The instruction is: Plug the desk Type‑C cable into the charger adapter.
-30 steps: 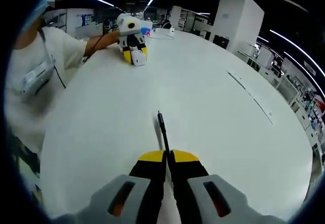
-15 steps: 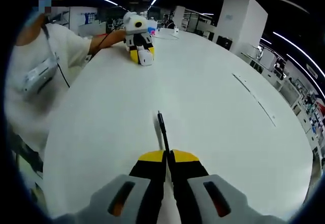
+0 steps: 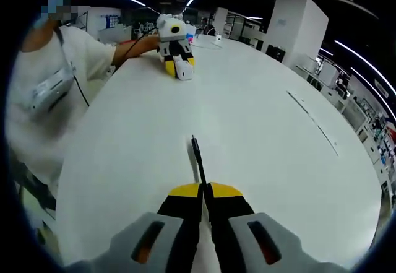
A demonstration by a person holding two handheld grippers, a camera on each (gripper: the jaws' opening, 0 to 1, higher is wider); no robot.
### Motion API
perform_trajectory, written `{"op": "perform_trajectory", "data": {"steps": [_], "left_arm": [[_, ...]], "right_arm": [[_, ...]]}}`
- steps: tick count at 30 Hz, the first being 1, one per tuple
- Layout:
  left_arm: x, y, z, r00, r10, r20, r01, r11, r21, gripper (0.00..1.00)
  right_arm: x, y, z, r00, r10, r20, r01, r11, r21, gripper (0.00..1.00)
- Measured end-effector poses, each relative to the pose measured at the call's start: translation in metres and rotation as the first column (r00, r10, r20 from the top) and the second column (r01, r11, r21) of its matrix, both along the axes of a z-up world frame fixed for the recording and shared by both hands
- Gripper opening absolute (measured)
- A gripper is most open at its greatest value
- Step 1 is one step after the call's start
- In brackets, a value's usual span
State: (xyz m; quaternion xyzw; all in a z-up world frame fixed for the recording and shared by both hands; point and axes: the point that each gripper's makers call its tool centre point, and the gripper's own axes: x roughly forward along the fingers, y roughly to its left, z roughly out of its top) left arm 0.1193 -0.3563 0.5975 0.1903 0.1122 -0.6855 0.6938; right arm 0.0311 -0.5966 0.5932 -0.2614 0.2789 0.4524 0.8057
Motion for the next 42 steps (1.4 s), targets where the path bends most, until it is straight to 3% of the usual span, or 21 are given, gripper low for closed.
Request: {"op": "perform_trajectory", "data": {"steps": [42], "left_arm": [[0.0011, 0.0007, 0.0002, 1.0, -0.001, 0.005, 0.001, 1.0, -0.002, 0.26]], "right_arm": [[-0.0002, 0.005, -0.0012, 1.0, 0.004, 0.014, -0.004, 1.0, 0.005, 0.03]]}}
